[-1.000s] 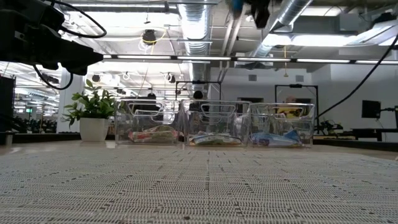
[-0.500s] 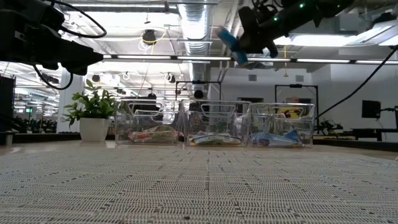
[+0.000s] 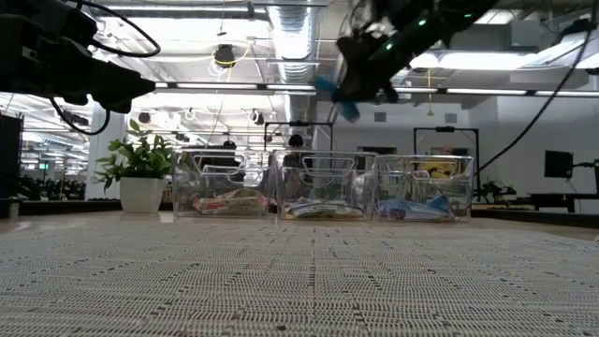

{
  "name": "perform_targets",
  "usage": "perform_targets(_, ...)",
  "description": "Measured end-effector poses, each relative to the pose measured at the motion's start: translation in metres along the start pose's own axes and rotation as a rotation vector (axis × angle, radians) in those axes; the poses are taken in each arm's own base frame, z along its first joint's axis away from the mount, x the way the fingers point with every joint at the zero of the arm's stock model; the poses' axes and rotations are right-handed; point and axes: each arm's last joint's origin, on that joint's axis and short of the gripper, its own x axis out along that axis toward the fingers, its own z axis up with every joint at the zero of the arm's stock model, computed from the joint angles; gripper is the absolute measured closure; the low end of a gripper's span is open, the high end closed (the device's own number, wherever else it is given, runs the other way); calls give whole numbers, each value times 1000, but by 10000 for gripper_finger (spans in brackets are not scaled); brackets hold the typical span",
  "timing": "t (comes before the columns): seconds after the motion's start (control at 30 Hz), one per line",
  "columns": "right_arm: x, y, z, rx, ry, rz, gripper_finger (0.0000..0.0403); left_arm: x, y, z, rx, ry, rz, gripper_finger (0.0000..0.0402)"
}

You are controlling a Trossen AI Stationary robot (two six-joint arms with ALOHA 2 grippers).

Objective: Pick and place Granola Bars by type
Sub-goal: Put the yellow granola bar into the middle transparent bin

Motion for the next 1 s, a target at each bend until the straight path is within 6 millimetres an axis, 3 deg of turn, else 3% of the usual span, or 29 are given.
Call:
perform_targets(0.17, 24, 3, 8, -90, 182, -20, 341, 0, 0, 0, 0, 0, 0, 242)
perform_targets(0.5, 61, 9, 1, -238, 450, -14, 328, 0, 0, 0, 0, 0, 0, 242)
perform_targets(0.87, 66, 10, -4, -225, 488, -16, 206, 0, 0, 0, 0, 0, 0, 242)
perform_targets(1.0, 57, 10, 5, -170, 440, -9, 172, 0, 0, 0, 0, 0, 0, 242)
